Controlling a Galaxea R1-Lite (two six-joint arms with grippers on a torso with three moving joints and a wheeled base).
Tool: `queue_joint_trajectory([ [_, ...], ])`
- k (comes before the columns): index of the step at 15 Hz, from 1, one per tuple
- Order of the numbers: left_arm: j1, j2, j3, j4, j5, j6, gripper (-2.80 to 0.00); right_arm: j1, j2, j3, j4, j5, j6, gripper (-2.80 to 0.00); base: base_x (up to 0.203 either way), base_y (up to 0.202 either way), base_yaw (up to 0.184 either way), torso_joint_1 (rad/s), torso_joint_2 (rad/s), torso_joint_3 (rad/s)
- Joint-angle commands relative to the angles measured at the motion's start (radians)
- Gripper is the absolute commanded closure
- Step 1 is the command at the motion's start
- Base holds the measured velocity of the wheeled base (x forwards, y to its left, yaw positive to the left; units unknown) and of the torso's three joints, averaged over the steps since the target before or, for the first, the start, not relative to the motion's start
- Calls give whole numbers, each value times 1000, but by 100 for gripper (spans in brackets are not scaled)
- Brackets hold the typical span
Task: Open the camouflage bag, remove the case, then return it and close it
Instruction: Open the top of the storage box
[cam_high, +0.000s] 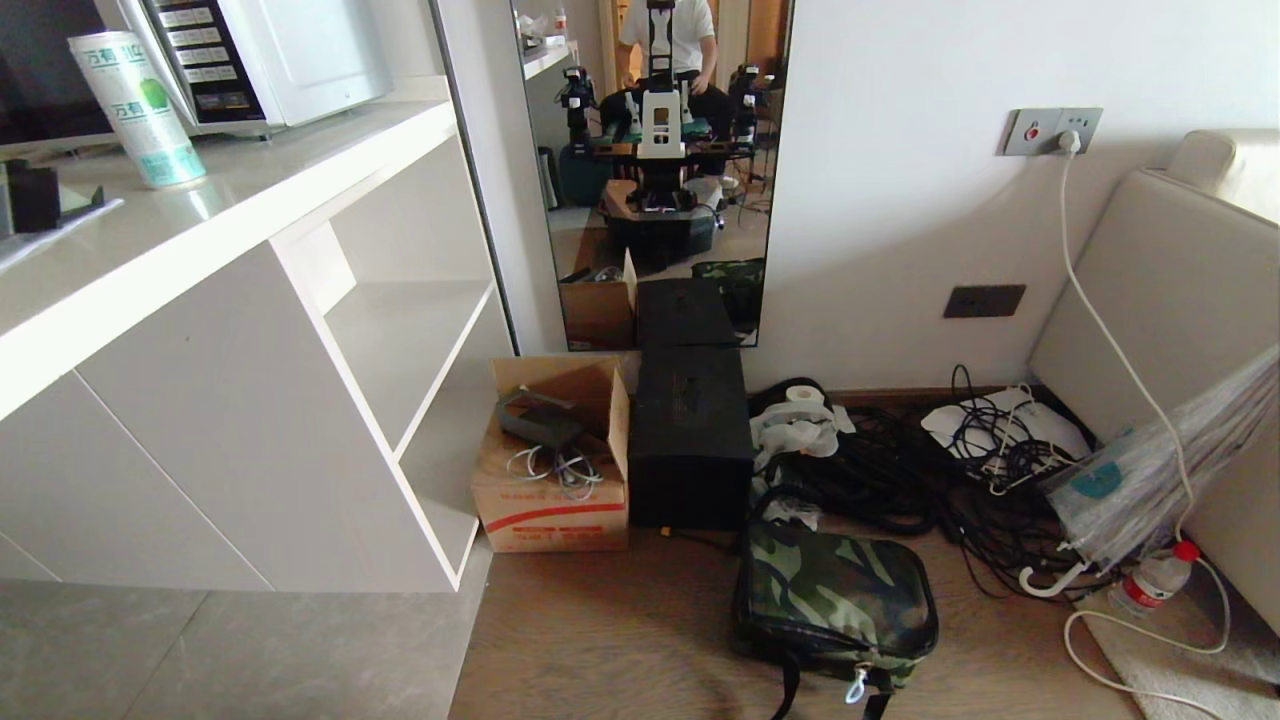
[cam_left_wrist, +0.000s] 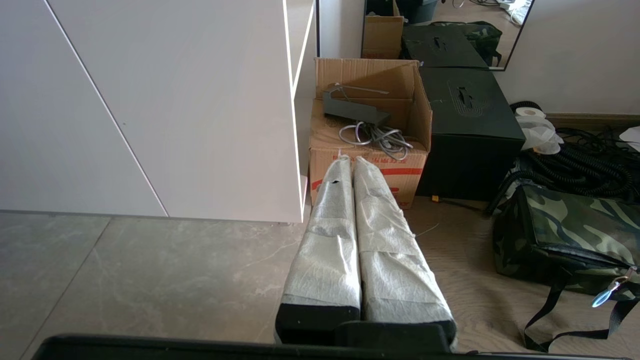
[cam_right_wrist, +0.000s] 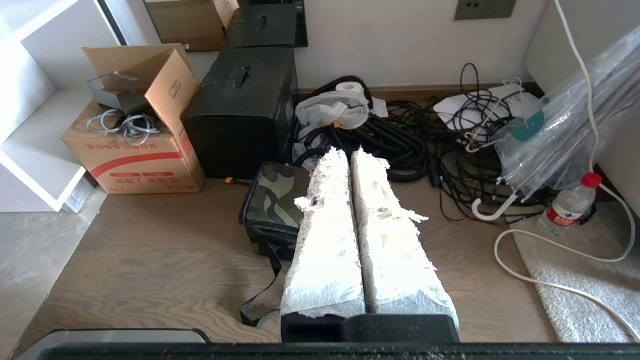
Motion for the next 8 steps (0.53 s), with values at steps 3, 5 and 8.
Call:
queue_joint_trajectory([
  [3, 0, 0, 0, 0, 0, 0, 0, 0, 0, 0, 0, 0, -1, 0, 0, 0, 0, 0, 0, 0],
  [5, 0, 0, 0, 0, 0, 0, 0, 0, 0, 0, 0, 2, -1, 0, 0, 0, 0, 0, 0, 0],
  [8, 0, 0, 0, 0, 0, 0, 0, 0, 0, 0, 0, 0, -1, 0, 0, 0, 0, 0, 0, 0],
])
